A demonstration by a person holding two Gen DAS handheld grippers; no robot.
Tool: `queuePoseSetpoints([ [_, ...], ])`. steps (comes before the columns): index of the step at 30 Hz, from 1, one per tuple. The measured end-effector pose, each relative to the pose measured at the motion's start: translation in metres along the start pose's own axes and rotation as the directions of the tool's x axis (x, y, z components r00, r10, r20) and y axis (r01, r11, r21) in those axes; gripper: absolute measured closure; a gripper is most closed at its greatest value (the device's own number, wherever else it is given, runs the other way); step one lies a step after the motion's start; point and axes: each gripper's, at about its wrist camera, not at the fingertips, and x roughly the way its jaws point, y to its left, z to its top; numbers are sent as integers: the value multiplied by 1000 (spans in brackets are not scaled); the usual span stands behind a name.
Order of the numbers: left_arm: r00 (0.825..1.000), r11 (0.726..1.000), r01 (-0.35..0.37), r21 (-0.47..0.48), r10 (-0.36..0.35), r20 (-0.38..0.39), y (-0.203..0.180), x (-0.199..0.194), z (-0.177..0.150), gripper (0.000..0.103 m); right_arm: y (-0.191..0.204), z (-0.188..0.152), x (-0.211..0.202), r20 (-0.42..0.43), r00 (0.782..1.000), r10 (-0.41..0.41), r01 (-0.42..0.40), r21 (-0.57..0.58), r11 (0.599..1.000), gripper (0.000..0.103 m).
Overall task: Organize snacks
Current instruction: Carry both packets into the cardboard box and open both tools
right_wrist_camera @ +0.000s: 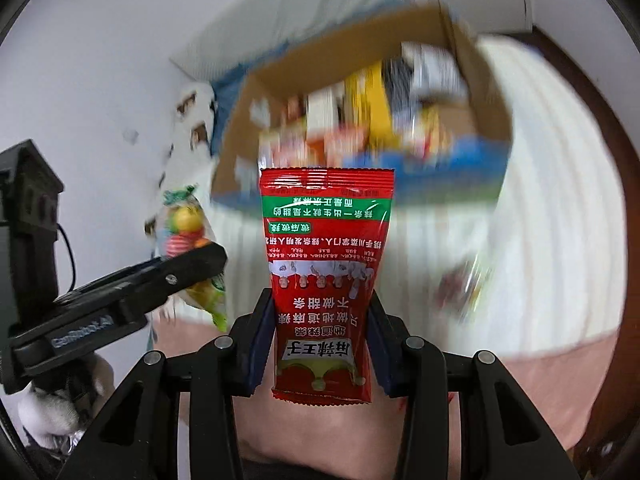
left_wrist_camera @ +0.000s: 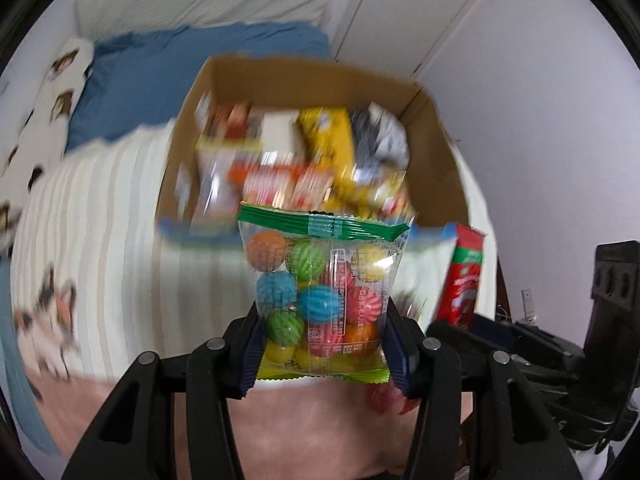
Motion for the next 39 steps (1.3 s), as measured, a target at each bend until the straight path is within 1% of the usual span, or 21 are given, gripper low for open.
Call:
queuePoseSetpoints([
  [2, 1000, 1000, -12, 16, 12, 0, -2, 2, 35, 54, -4, 30, -8, 38, 998, -50, 51, -18, 999, 58],
  [3, 1000, 1000, -13, 18, 13, -6, -5, 15, 58, 54, 0, 50, -12, 43, 997, -70, 71, -21, 997, 58],
  [5, 999, 999, -32, 24, 32, -25, -6, 28, 87, 54, -2, 86, 0, 37, 994, -105, 105, -14, 994, 58],
  [7, 997, 999, -34, 18, 35, -64, -4, 50, 117, 54, -11, 117, 11, 18, 988, -153, 153, -20, 988, 58],
  [10, 991, 999, -50, 12, 51, -121, -3, 82, 149, 54, -24, 143, 21, -23, 978, -208, 207, -25, 978, 58],
  [13, 980, 998, -67, 10, 68, -186, 5, 117, 174, 54, -41, 161, 49, -75, 965, -250, 248, -30, 968, 58],
  [15, 972, 998, -68, -1, 66, -225, 11, 137, 184, 54, -52, 168, 70, -105, 957, -270, 268, -31, 963, 58],
  [18, 960, 997, -76, -11, 70, -271, 22, 167, 196, 54, -66, 174, 96, -152, 949, -275, 276, -19, 961, 58],
  [20, 949, 995, -97, -13, 88, -302, 26, 178, 202, 54, -71, 170, 104, -189, 943, -273, 276, -10, 961, 57],
  [21, 944, 995, -97, -28, 83, -318, 29, 184, 204, 53, -76, 168, 108, -200, 942, -271, 278, 8, 960, 56],
  [22, 942, 996, -83, -42, 65, -329, 33, 189, 205, 52, -80, 169, 113, -213, 935, -283, 292, 14, 956, 50],
  [23, 943, 996, -70, -55, 48, -330, 37, 193, 207, 52, -84, 171, 120, -214, 931, -294, 303, 11, 953, 38],
  [24, 944, 996, -69, -57, 47, -328, 38, 194, 210, 47, -85, 172, 121, -211, 933, -293, 302, 11, 953, 36],
  [25, 944, 996, -68, -55, 47, -325, 40, 196, 212, 35, -86, 171, 123, -213, 933, -288, 298, 14, 955, 31],
  [27, 948, 996, -71, -53, 51, -313, 42, 195, 216, 22, -86, 170, 127, -215, 935, -282, 291, 11, 957, 25],
  [29, 949, 996, -69, -50, 50, -311, 42, 193, 214, 21, -83, 170, 129, -225, 934, -279, 287, 3, 958, 14],
  [30, 948, 997, -69, -46, 51, -315, 42, 193, 212, 19, -82, 169, 131, -230, 931, -284, 292, 0, 956, 12],
  [31, 948, 997, -68, -45, 50, -314, 42, 191, 211, 13, -80, 169, 131, -229, 929, -289, 296, -3, 955, 10],
  [32, 949, 997, -70, -43, 53, -310, 43, 190, 211, 11, -79, 167, 132, -226, 928, -295, 301, -9, 954, 8],
  [36, 955, 998, -62, -31, 50, -293, 42, 179, 204, 10, -75, 165, 128, -214, 930, -300, 308, 5, 951, 7],
  [39, 964, 997, -73, -16, 67, -259, 41, 165, 196, 10, -72, 160, 123, -199, 931, -306, 313, 3, 950, 7],
])
